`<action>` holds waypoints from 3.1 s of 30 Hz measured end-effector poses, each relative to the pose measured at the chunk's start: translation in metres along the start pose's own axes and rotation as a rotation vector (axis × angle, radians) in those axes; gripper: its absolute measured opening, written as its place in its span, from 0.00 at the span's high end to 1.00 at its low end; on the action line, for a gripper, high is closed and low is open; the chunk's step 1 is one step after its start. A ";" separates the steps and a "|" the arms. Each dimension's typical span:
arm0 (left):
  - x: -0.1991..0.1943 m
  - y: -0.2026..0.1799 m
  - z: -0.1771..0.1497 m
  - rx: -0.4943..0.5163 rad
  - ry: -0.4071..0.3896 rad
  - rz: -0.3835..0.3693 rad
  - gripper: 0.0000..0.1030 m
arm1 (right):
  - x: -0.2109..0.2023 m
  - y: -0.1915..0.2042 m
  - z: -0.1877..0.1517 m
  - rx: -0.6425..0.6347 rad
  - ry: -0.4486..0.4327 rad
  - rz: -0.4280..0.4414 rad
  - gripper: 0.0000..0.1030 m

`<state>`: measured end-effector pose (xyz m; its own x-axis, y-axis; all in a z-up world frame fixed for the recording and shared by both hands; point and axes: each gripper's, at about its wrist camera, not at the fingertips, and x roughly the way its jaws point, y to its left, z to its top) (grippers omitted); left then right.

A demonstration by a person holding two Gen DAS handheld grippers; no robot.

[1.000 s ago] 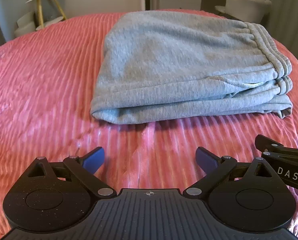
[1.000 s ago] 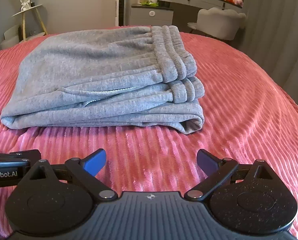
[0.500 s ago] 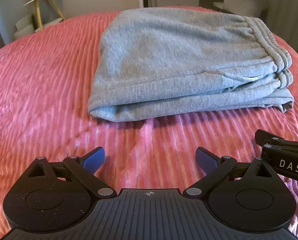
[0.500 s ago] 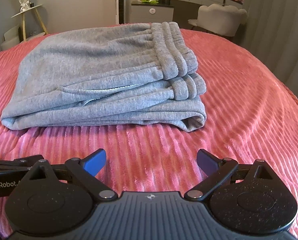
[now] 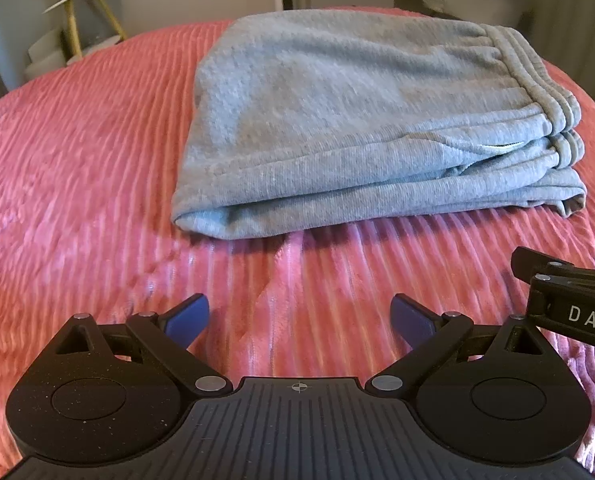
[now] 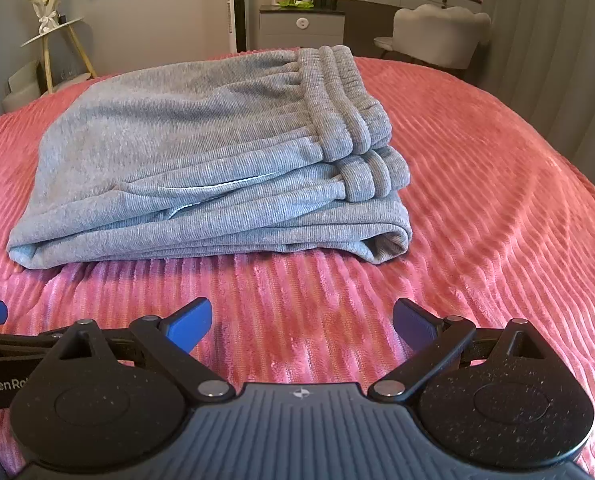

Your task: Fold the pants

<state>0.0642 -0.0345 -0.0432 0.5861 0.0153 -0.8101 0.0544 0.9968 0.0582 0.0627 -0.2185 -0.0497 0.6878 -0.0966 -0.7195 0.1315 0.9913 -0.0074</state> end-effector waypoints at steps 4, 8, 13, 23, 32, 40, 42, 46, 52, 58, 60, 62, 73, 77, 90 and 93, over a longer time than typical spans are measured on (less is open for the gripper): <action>0.001 -0.001 -0.001 0.002 0.005 0.001 0.03 | -0.001 -0.001 0.001 0.005 -0.002 0.007 0.06; 0.002 -0.001 -0.001 0.003 0.009 0.002 0.03 | -0.001 -0.001 0.001 0.007 -0.003 0.009 0.06; 0.002 -0.001 -0.001 0.003 0.012 0.002 0.03 | -0.002 -0.001 0.001 0.010 -0.007 0.012 0.06; 0.002 -0.002 -0.001 0.001 0.014 0.001 0.03 | -0.003 -0.001 0.001 0.011 -0.011 0.016 0.06; 0.003 -0.001 -0.002 0.002 0.018 -0.001 0.03 | -0.005 -0.001 0.001 0.012 -0.012 0.017 0.06; 0.003 -0.001 -0.002 0.002 0.019 -0.002 0.03 | -0.005 -0.001 0.001 0.008 -0.014 0.019 0.06; 0.003 -0.001 -0.002 0.002 0.020 -0.001 0.03 | -0.005 -0.001 0.001 0.009 -0.013 0.020 0.06; 0.003 -0.001 -0.002 0.002 0.021 -0.002 0.03 | -0.006 0.000 0.001 0.007 -0.011 0.020 0.06; 0.003 -0.001 -0.002 0.002 0.021 -0.002 0.03 | -0.005 -0.001 0.001 0.004 -0.011 0.021 0.06; 0.003 -0.001 -0.002 0.003 0.022 -0.002 0.03 | -0.005 -0.001 0.001 0.005 -0.012 0.022 0.06; 0.003 -0.001 -0.002 0.003 0.021 -0.002 0.03 | -0.005 -0.001 0.001 0.004 -0.011 0.022 0.06; 0.003 -0.001 -0.002 0.002 0.021 -0.001 0.03 | -0.006 -0.001 0.001 0.003 -0.012 0.022 0.06; 0.000 -0.001 -0.001 -0.002 0.014 0.000 0.03 | -0.006 -0.001 0.001 -0.001 -0.014 0.022 0.06; -0.001 0.000 0.000 -0.008 0.011 0.000 0.03 | -0.006 -0.001 0.000 -0.002 -0.010 0.018 0.06; -0.018 0.006 -0.003 -0.013 -0.050 0.012 0.03 | -0.018 0.002 -0.004 -0.036 -0.021 -0.033 0.06; -0.025 0.006 -0.005 -0.004 -0.079 0.008 0.03 | -0.023 0.003 -0.004 -0.041 -0.030 -0.045 0.06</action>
<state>0.0459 -0.0289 -0.0258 0.6483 0.0177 -0.7612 0.0463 0.9970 0.0626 0.0441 -0.2129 -0.0361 0.7029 -0.1435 -0.6966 0.1340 0.9886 -0.0684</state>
